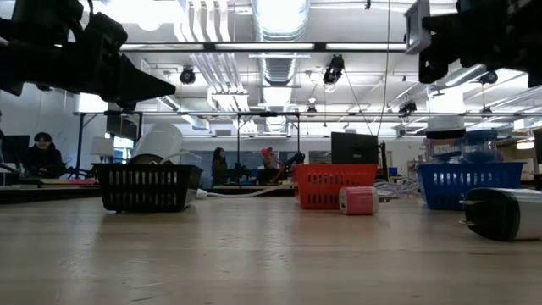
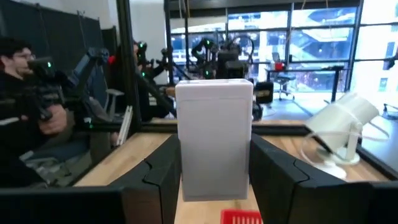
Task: Pick & Place Office items
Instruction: Put the white digital clock into the red bin
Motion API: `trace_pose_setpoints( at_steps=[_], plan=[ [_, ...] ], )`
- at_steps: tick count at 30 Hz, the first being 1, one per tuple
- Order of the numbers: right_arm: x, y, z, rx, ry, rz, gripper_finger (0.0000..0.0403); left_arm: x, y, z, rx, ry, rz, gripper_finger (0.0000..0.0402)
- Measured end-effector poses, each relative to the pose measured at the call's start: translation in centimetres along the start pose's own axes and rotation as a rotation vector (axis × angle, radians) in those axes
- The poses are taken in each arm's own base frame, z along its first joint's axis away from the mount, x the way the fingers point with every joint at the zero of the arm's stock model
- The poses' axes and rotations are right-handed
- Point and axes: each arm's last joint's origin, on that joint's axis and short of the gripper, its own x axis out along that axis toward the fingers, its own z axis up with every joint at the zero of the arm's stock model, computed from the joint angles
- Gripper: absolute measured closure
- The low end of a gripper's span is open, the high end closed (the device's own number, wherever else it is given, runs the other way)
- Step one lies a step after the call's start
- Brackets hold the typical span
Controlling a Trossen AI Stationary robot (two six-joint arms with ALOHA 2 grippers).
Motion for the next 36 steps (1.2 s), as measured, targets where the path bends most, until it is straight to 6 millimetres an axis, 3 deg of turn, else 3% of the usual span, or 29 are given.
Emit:
trace_pose_setpoints(
  at_steps=[11, 28, 32, 36],
  plan=[
    [-1.0, 0.1, -2.7, -0.076, -0.016, -0.014, 0.0259, -0.2, 0.1, 0.2, 0.014, -0.041, 0.003, 0.0392],
    [-1.1, 0.0, -2.9, -0.084, -0.014, -0.058, 0.0259, -0.2, 0.1, 0.2, 0.003, -0.042, 0.005, 0.0392],
    [-0.7, -0.3, -1.2, -0.081, -0.025, -0.153, 0.0259, -0.2, 0.1, 0.6, -0.002, -0.066, 0.006, 0.0392],
    [0.5, -0.7, 1.5, -0.055, 0.089, -0.241, 0.0259, -0.2, 0.1, 0.7, -0.007, -0.078, 0.007, 0.0392]
  ],
)
